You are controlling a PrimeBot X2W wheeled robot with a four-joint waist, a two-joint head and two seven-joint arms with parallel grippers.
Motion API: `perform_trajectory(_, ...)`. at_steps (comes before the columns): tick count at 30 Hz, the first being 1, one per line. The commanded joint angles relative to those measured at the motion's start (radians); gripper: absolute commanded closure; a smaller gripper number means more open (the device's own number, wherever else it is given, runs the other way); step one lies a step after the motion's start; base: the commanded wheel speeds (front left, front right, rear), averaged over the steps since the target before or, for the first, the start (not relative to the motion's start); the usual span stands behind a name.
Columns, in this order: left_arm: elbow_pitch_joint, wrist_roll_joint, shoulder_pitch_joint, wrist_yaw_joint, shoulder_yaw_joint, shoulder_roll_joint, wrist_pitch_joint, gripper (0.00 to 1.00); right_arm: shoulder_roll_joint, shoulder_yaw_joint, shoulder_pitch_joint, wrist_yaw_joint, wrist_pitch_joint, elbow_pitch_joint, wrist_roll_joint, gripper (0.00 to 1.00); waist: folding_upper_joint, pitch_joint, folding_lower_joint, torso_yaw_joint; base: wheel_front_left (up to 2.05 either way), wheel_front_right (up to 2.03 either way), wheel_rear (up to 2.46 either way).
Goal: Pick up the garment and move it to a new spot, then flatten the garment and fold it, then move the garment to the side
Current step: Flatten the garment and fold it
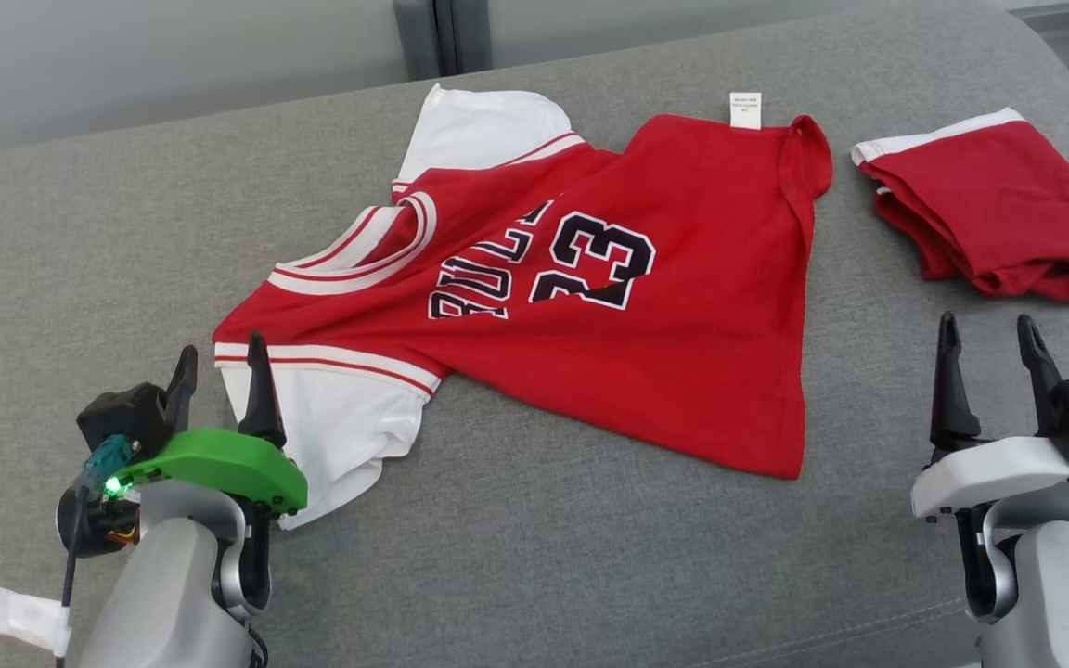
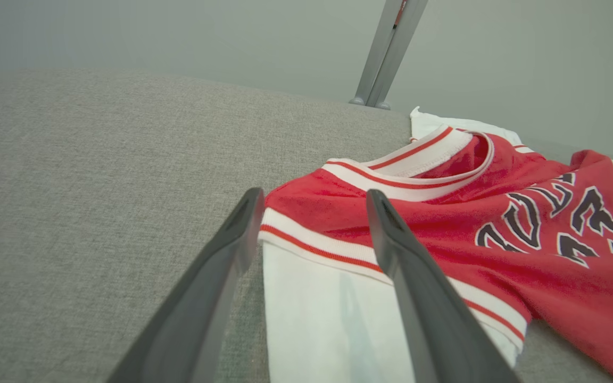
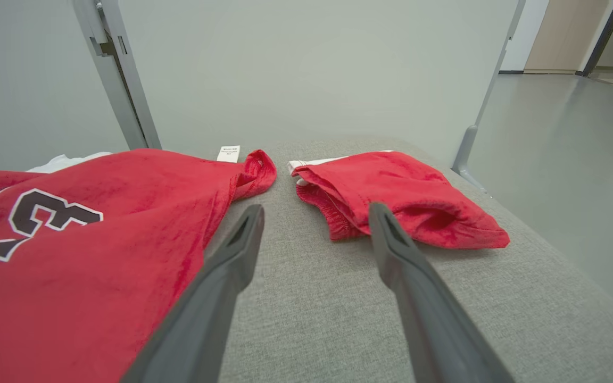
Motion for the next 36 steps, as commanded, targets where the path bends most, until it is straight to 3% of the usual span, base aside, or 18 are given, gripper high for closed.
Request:
perform_trajectory(1,-0.036,0.015,0.040,0.001,0.016,-0.003,-0.003,0.00,-0.001,0.014,0.021,-0.002,-0.007,-0.010,0.009,0.00,0.0000,-0.021,0.0000,0.014,0.00,0.00,0.00)
perform_trajectory(14,-0.331,0.089,0.364,-0.014,0.112,-0.079,-0.004,0.00,-0.002,0.170,0.102,-0.002,-0.009,-0.036,0.074,0.00,0.0000,-0.156,0.0000,0.023,0.00,0.00,0.00)
perform_trajectory(24,-0.414,0.131,0.475,-0.016,0.090,-0.103,-0.004,0.00,-0.002,0.295,0.099,-0.002,-0.009,-0.003,0.141,0.00,0.0000,-0.209,0.0000,0.024,0.00,0.00,0.00)
perform_trajectory(36,-0.422,0.149,0.494,0.000,0.078,-0.108,-0.004,0.00,-0.002,0.342,0.084,-0.002,-0.009,0.035,0.172,0.00,0.0000,-0.213,0.0000,0.035,0.00,0.00,0.00)
